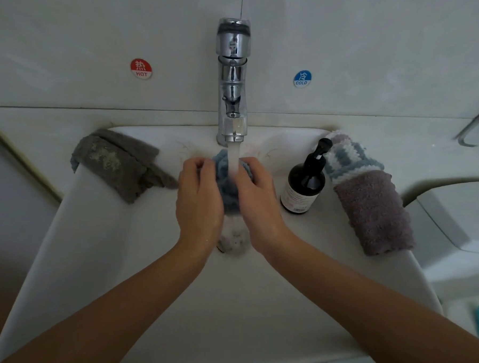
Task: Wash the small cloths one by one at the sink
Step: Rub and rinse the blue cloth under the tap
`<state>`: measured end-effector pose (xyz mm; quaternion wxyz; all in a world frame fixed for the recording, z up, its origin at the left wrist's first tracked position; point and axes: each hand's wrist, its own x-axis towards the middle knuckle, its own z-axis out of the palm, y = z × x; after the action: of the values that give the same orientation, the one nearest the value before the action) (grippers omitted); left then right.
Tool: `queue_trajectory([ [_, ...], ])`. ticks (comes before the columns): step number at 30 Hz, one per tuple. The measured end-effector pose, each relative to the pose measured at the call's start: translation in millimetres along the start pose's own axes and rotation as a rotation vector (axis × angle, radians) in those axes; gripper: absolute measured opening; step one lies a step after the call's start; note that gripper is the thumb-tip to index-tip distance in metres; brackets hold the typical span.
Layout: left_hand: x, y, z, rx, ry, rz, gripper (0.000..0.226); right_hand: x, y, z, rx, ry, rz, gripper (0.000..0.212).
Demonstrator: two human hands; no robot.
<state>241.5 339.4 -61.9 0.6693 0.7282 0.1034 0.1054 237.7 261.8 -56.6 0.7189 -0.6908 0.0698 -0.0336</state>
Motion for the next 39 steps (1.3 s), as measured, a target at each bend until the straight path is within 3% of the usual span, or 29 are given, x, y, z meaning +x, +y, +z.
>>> queue_trajectory([
  [7,-6,-2,3,0.082,-0.043,0.072,0.042,-5,-2,5,-0.065,0.031,-0.024,0.035],
  [13,-7,-2,6,0.088,-0.029,0.129,0.043,-5,-5,9,-0.076,0.116,0.016,0.060],
  [18,-3,0,7,0.079,-0.043,0.118,0.043,-6,-7,7,-0.061,0.109,0.048,0.054],
  [24,-6,-2,4,0.180,-0.080,0.092,0.012,-3,1,6,-0.014,0.173,0.029,0.024],
  [27,-5,-6,6,0.188,-0.091,0.076,0.015,-2,-2,5,0.064,0.165,0.028,0.014],
  [33,-4,-4,2,0.151,-0.117,0.082,0.020,-5,0,3,0.043,0.004,-0.027,0.019],
  [39,-3,2,2,0.073,-0.024,0.156,0.030,-4,-7,3,0.007,0.015,0.053,0.023],
])
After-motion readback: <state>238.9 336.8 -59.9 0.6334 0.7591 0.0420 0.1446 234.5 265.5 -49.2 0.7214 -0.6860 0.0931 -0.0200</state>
